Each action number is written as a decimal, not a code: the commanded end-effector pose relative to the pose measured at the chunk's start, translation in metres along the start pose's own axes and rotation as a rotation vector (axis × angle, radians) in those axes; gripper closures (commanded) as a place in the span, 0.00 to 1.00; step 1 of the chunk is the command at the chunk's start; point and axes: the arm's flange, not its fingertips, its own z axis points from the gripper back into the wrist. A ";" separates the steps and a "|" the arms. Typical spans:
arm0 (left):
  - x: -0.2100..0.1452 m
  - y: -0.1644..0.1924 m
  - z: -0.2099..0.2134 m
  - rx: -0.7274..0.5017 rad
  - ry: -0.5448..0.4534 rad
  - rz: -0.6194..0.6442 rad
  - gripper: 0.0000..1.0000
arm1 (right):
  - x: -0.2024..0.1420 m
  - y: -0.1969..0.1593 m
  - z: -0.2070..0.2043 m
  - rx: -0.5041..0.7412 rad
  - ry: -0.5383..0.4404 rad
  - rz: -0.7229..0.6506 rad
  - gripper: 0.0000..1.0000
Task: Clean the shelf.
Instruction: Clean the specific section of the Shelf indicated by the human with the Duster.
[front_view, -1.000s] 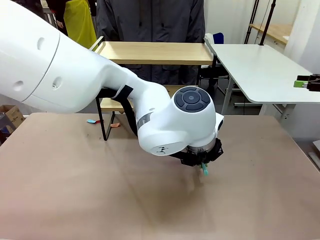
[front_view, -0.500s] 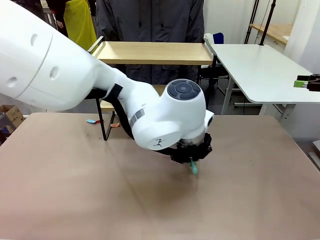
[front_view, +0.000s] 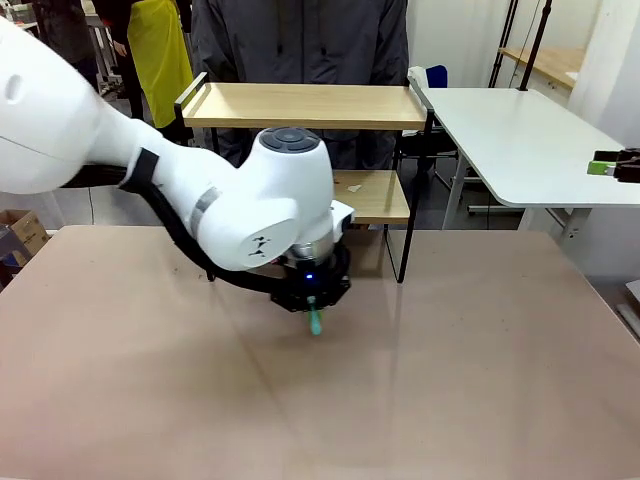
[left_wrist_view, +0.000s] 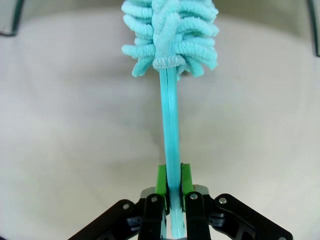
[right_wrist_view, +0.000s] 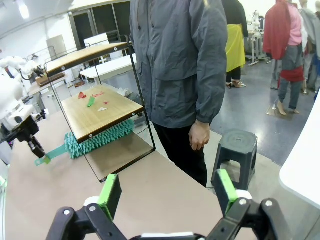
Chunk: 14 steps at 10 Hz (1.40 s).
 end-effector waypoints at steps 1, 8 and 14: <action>-0.002 0.043 0.001 0.093 0.014 0.033 0.87 | 0.002 0.002 -0.001 0.002 0.009 0.005 0.00; 0.005 0.095 0.024 0.267 -0.027 0.078 0.87 | 0.002 0.002 -0.001 0.002 0.009 0.005 0.00; -0.013 0.092 0.076 -0.154 -0.058 -0.184 0.87 | 0.002 0.002 -0.001 0.002 0.009 0.005 0.00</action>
